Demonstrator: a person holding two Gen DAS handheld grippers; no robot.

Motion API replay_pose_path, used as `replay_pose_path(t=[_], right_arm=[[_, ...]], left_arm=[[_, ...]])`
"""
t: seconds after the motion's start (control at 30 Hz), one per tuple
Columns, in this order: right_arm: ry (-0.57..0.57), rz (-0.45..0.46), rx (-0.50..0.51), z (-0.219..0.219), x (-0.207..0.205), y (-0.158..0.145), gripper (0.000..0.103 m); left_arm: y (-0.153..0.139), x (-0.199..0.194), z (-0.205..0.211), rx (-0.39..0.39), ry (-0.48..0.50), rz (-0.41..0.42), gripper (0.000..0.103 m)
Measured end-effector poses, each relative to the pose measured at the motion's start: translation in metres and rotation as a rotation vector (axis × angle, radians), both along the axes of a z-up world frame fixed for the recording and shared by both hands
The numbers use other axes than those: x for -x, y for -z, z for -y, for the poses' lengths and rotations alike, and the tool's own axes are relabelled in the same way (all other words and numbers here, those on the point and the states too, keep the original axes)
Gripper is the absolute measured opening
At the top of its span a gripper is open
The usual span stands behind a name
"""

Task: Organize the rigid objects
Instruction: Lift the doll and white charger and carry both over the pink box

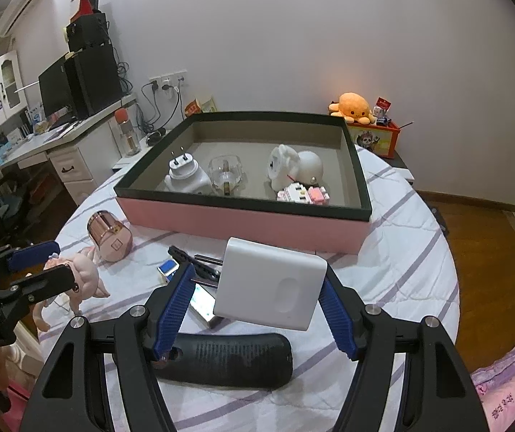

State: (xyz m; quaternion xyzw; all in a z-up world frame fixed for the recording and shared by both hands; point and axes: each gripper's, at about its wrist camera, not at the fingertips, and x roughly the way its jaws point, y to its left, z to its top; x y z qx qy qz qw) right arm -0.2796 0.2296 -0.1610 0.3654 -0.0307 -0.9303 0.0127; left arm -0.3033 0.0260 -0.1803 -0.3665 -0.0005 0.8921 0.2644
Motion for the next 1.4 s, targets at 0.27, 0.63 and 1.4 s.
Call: replay_pose_path(t=[0.27,0.63,1.4], right_arm=[[-0.016,-0.025,-0.014,0.004,0.01,-0.013,0.069],[-0.02,-0.071,-0.052,-0.002,0.039,-0.038,0.069],[-0.059,-0.017,-0.118,-0.013,0.158,-0.049,0.069]], left_arm=[[-0.019,0.013,-0.014,-0.005,0.023,-0.032,0.065],[-0.051,0.043,-0.043,-0.004,0.063,-0.089,0.065],[-0.073,0.161,-0.092,0.073,0.102,-0.091,0.065]])
